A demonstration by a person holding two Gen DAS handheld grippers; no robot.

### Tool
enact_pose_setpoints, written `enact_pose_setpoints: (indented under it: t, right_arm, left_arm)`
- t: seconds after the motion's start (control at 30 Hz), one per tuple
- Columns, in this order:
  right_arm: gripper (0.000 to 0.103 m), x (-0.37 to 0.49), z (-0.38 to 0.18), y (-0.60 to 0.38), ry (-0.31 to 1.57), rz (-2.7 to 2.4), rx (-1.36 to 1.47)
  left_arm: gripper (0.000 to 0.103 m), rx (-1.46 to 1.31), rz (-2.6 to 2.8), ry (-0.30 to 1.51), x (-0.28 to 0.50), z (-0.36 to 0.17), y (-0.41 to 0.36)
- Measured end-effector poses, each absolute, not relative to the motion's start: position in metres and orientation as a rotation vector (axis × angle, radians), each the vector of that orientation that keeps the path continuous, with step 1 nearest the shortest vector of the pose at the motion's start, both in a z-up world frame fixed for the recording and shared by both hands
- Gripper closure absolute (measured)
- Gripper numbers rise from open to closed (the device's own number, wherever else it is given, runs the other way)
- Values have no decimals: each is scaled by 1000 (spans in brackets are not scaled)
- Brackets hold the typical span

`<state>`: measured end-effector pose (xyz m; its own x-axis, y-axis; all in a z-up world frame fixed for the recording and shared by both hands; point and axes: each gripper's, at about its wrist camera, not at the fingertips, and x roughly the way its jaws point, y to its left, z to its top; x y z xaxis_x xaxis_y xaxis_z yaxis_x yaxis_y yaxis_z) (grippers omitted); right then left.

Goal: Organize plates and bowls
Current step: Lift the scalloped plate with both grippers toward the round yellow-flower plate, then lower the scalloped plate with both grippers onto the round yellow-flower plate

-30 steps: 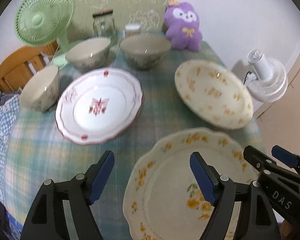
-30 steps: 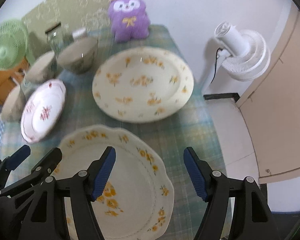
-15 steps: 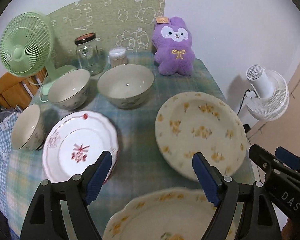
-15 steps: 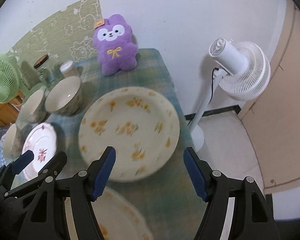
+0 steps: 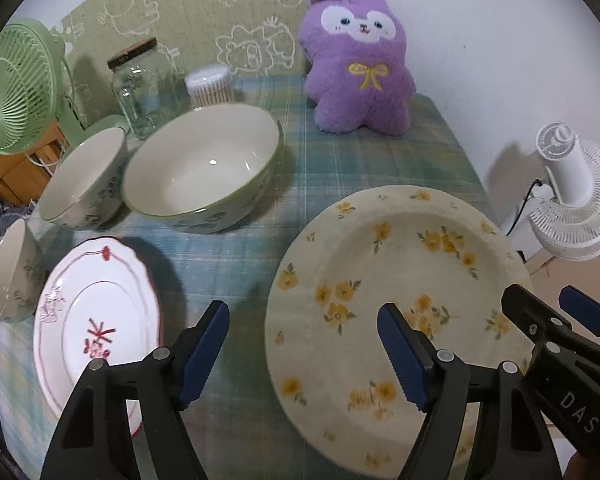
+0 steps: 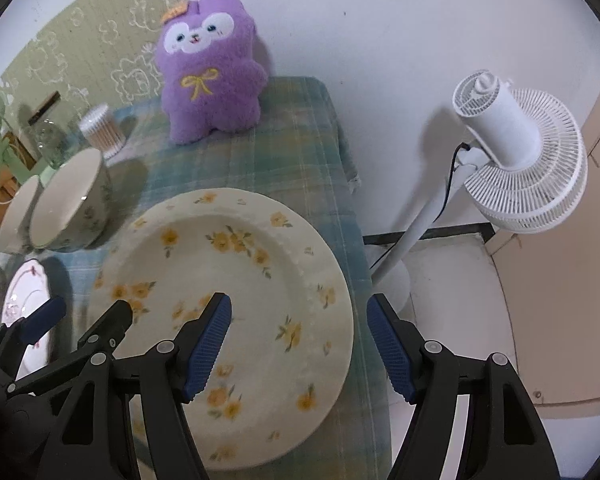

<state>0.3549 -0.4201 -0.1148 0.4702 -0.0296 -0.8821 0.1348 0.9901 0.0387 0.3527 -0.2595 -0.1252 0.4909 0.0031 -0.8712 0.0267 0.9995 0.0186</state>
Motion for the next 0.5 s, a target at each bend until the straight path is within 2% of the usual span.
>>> enact_pose_setpoints:
  t: [0.13, 0.2, 0.33, 0.37, 0.43, 0.5]
  right_arm:
    - [30, 366, -130, -424, 1105, -94, 109]
    - [31, 372, -135, -425, 1113, -91, 105]
    - [41, 381, -143, -428, 1120, -104, 99]
    - [41, 383, -144, -430, 1125, -100, 104]
    - [49, 386, -148, -430, 1136, -95, 109]
    - [49, 387, -150, -430, 1146, -87, 117]
  left_arm:
    - [29, 51, -5, 1077, 362, -137, -263]
    - [36, 54, -5, 1092, 366, -142, -264]
    - [45, 52, -2, 1119, 373, -150, -265]
    - [45, 46, -7, 1122, 373, -151, -265]
    - [45, 44, 0, 1120, 374, -152, -266]
    - [45, 41, 3, 1119, 374, -153, -265]
